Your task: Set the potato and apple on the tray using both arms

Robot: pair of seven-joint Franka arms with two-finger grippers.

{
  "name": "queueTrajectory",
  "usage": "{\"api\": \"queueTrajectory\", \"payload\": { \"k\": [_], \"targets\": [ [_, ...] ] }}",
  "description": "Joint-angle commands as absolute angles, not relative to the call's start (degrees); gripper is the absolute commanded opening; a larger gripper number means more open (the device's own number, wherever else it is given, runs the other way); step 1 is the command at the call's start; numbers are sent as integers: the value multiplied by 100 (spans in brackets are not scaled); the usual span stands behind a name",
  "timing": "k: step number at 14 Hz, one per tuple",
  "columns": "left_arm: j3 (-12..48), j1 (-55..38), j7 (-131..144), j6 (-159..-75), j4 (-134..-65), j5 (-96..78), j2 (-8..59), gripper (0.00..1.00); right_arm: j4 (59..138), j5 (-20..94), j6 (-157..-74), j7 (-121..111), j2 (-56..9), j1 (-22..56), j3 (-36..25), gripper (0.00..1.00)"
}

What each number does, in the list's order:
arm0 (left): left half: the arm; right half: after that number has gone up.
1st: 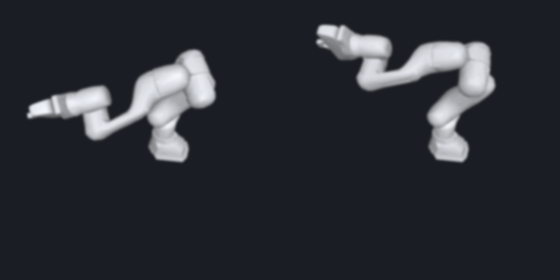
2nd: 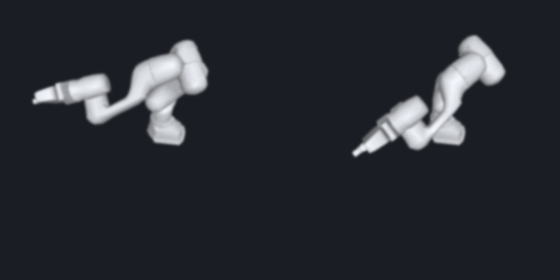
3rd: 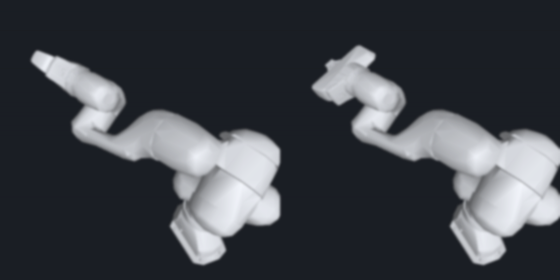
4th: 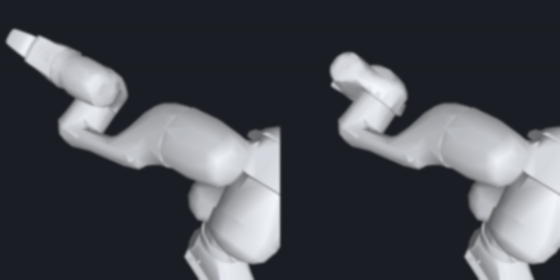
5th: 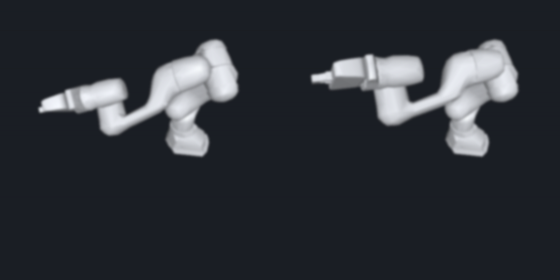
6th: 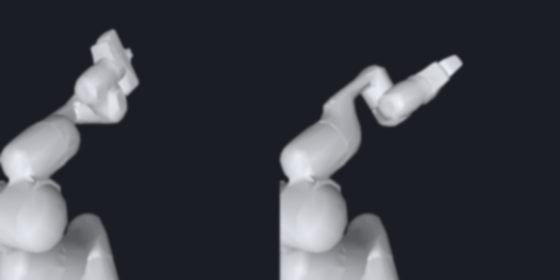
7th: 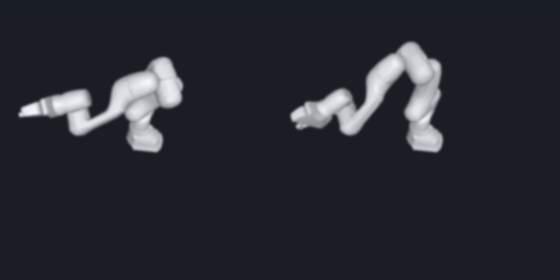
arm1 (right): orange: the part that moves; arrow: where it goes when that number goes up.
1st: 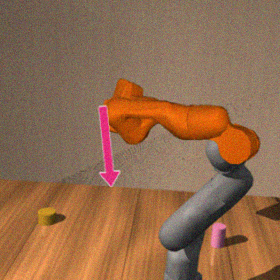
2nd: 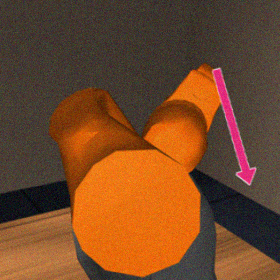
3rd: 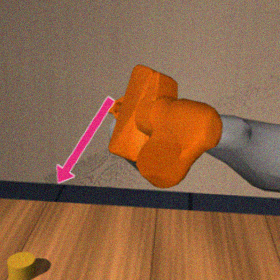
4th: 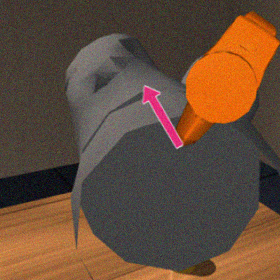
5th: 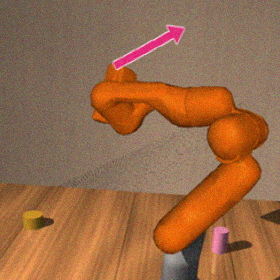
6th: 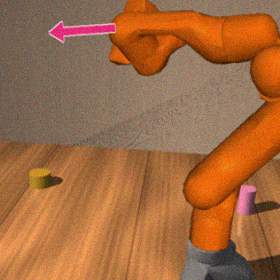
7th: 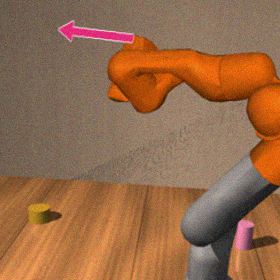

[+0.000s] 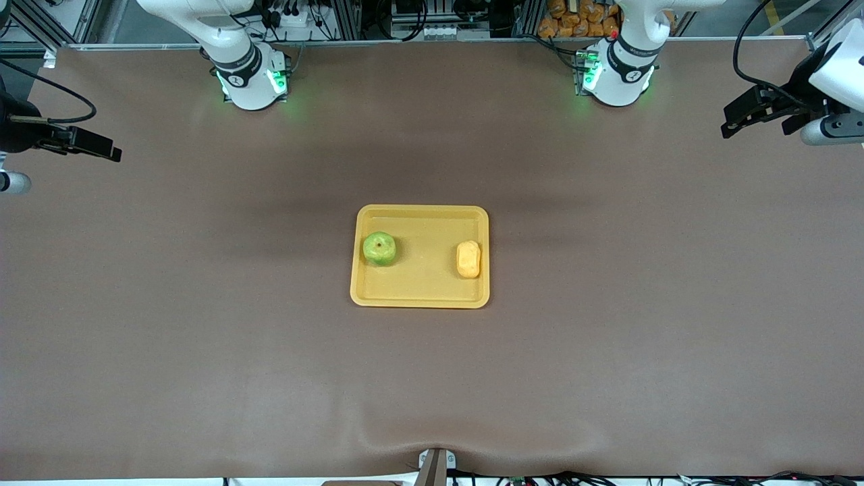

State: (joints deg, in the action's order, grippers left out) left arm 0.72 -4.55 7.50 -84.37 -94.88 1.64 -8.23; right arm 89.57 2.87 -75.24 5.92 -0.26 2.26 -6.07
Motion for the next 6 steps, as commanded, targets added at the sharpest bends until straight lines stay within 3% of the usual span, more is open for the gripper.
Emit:
{"api": "queueTrajectory", "payload": {
  "k": [1,6],
  "targets": [
    [88,-466,738,-8306,-9316,220,-756,100,9053,299,-7602,519,79,202,-554,100],
    [88,-457,738,-8297,-9264,229,-756,100,9026,246,-8050,519,44,544,-527,100]
  ]
}}
